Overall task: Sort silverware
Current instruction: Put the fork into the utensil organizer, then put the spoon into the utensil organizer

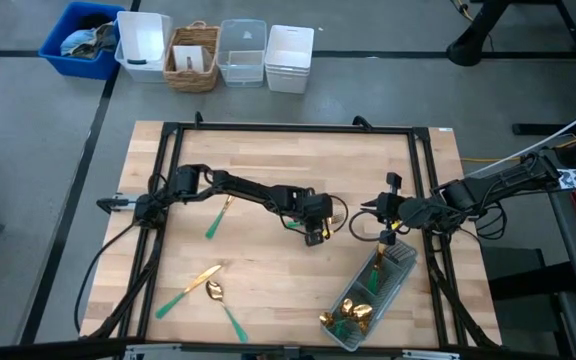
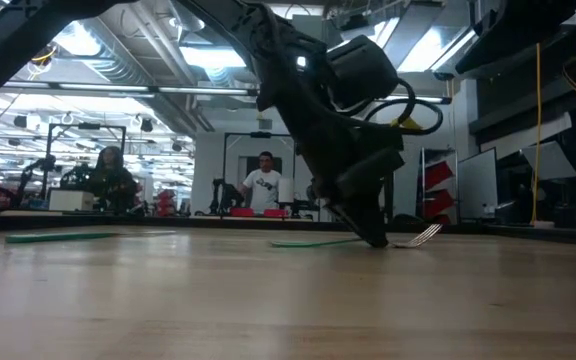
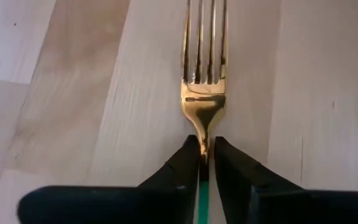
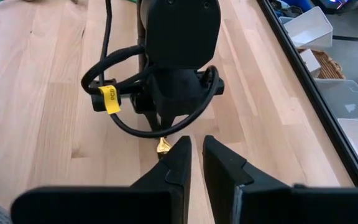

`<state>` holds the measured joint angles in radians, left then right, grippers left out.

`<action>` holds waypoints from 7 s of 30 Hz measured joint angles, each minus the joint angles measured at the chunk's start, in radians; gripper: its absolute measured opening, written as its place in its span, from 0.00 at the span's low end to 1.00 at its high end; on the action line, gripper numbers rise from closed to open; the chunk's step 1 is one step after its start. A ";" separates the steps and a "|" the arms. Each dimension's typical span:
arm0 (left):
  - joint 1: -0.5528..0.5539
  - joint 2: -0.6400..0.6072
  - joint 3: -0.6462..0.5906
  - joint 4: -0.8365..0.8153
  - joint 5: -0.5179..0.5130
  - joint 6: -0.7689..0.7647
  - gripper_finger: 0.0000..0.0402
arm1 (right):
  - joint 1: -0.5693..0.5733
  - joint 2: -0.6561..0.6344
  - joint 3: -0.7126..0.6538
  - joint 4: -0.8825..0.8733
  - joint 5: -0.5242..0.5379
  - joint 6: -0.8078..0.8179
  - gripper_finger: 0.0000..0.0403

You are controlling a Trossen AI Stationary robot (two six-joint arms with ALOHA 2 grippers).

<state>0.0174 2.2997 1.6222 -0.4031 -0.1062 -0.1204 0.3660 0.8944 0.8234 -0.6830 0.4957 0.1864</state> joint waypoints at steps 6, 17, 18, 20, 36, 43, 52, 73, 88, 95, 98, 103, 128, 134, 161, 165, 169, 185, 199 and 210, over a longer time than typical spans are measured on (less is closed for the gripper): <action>0.000 0.000 -0.004 0.002 0.000 0.076 0.02 | 0.000 0.000 0.000 0.000 0.000 0.000 0.11; 0.012 -0.025 -0.010 0.048 0.042 0.052 0.01 | 0.000 0.000 0.000 0.000 0.000 0.000 0.11; 0.016 -0.035 -0.011 0.054 0.051 0.051 0.01 | 0.000 0.000 0.000 0.000 0.000 0.000 0.11; 0.023 -0.048 -0.013 0.059 0.054 0.050 0.01 | 0.000 0.000 0.000 0.000 0.000 0.000 0.11; 0.101 -0.184 -0.010 0.109 0.128 -0.008 0.01 | 0.000 -0.013 0.000 -0.026 -0.011 -0.001 0.11; 0.085 -0.254 -0.010 0.177 0.128 -0.039 0.01 | 0.000 -0.086 0.000 -0.025 -0.010 -0.001 0.11; -0.021 -0.263 -0.083 0.552 0.154 -0.091 0.01 | 0.001 -0.235 0.000 -0.033 -0.003 -0.001 0.11; -0.277 -0.126 -0.202 1.584 0.122 -0.052 0.00 | 0.000 -0.390 0.000 -0.010 -0.064 0.029 0.11; -0.324 0.097 0.018 1.706 0.123 0.000 0.00 | 0.000 -0.180 0.000 0.156 -0.150 0.043 0.11; -0.338 0.181 0.089 1.706 0.123 -0.037 0.00 | 0.000 -0.123 0.000 0.161 -0.150 0.042 0.11; -0.348 0.196 0.095 1.706 0.123 -0.044 0.00 | 0.000 -0.111 0.000 0.162 -0.150 0.042 0.11; -0.365 0.199 0.092 1.668 0.122 -0.028 0.01 | 0.000 -0.111 0.000 0.160 -0.150 0.042 0.11; -0.367 0.198 0.091 1.460 0.123 0.050 0.05 | 0.000 -0.111 0.000 0.159 -0.150 0.043 0.11; -0.372 0.197 0.091 1.455 0.122 0.080 0.18 | 0.000 -0.111 0.000 0.159 -0.150 0.043 0.11; -0.314 -0.183 0.079 0.459 0.078 0.018 0.28 | 0.001 -0.111 0.000 0.101 -0.202 0.043 0.11; -0.295 -0.330 0.079 -0.005 0.002 -0.206 0.28 | 0.001 -0.111 0.000 0.083 -0.202 0.043 0.11; -0.301 -0.444 0.079 -0.424 -0.033 -0.419 0.28 | 0.001 -0.111 0.000 0.081 -0.202 0.039 0.11; -0.662 -0.501 0.025 -0.915 -0.010 -1.342 0.28 | 0.000 -0.111 0.000 0.083 -0.201 0.014 0.11; -0.743 -0.512 -0.268 -0.822 0.044 -1.435 0.28 | 0.000 -0.111 0.000 0.083 -0.201 0.023 0.11; -0.743 -0.512 -0.442 -0.643 0.088 -1.395 0.28 | 0.000 -0.111 0.000 0.083 -0.201 0.027 0.11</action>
<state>-0.7259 1.7878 1.1798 -1.0461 -0.0181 -1.5154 0.3664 0.7830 0.8234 -0.5999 0.2947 0.2131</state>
